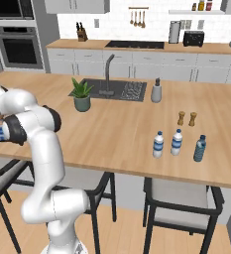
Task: Move the plastic bottles in the middle to the plastics group, and the glass bottles in the middle to the glass group.
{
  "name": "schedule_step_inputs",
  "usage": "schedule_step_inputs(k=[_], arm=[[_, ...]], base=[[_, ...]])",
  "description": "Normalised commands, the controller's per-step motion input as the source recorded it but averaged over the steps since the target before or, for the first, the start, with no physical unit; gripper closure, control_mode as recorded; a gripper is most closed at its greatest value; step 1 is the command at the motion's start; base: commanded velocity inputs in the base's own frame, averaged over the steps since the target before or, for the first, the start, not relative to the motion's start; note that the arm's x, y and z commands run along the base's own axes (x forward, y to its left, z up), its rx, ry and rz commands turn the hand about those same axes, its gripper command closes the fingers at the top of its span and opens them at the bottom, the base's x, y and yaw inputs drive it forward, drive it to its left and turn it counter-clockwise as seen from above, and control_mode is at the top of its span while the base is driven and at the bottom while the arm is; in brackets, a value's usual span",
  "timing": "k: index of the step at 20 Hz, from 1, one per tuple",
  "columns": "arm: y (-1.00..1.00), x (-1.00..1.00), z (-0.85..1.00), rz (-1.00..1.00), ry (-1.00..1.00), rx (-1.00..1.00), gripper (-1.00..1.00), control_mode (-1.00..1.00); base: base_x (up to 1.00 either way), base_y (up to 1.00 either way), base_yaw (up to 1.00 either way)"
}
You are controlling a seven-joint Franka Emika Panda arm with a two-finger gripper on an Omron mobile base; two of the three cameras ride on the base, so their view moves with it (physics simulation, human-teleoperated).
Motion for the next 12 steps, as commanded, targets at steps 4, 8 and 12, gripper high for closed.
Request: schedule_step_inputs(k=[4, 8, 12], arm=[[0.0, 0.01, -0.15, 0.0, -0.01, 0.0, 1.0, -1.0], [-0.01, 0.0, 0.0, 0.0, 0.0, 0.0, 1.0, -1.0], [0.0, 0.0, 0.0, 0.0, 0.0, 0.0, 1.0, -1.0]], base=[[0.0, 0.0, 0.0], [0.0, 0.0, 0.0], [0.0, 0.0, 0.0]])
